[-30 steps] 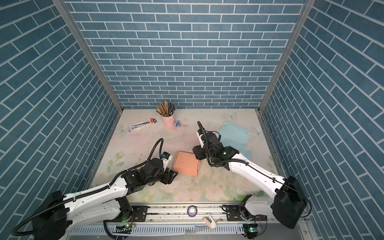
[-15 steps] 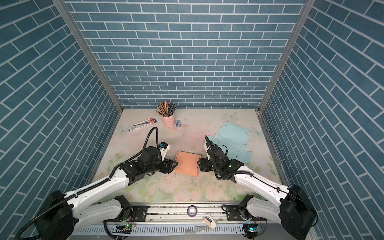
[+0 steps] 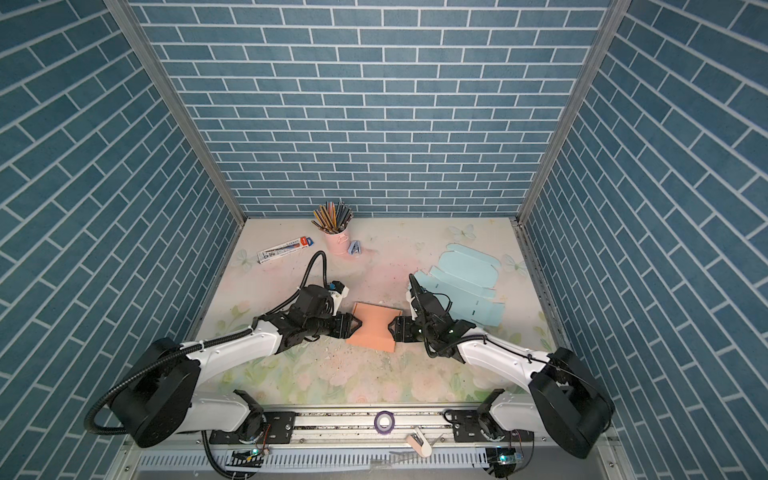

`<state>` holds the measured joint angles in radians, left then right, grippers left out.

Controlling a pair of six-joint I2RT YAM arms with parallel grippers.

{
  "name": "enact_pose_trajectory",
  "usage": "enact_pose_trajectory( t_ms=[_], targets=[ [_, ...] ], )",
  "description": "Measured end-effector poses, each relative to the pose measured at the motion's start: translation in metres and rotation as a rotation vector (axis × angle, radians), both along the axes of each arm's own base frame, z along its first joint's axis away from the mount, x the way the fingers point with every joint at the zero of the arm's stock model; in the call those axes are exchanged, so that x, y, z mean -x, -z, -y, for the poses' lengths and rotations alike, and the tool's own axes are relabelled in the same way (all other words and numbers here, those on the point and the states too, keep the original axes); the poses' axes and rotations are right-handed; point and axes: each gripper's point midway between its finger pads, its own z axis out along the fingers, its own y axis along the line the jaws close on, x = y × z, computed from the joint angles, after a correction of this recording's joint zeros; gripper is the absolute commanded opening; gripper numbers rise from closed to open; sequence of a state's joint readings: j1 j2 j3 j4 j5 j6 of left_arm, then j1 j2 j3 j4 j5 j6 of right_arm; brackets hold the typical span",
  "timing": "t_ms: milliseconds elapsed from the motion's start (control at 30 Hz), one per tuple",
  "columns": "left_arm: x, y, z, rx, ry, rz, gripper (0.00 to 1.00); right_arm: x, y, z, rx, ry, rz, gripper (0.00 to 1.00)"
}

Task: Fold the paper box

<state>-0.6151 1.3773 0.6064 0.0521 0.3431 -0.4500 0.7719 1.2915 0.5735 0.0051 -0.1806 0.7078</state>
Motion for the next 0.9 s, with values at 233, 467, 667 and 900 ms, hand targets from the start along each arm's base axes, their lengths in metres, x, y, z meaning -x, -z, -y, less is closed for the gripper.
enact_pose_trajectory(
  t_ms=[233, 467, 667, 900],
  targets=[
    [0.005, 0.004, 0.006, 0.034, 0.014, 0.003, 0.62, -0.008, 0.015, -0.016, 0.017, -0.037, -0.04, 0.68],
    [0.021, 0.007, 0.006, 0.006, 0.027, 0.019, 0.62, -0.02, 0.017, -0.025, 0.02, -0.048, -0.041, 0.67],
    [0.033, 0.013, -0.003, 0.001, 0.011, 0.007, 0.62, -0.018, 0.018, -0.034, 0.003, -0.074, -0.045, 0.69],
    [0.039, 0.008, -0.008, 0.013, 0.004, 0.017, 0.68, -0.012, 0.002, -0.029, -0.007, -0.073, -0.005, 0.84]
  ],
)
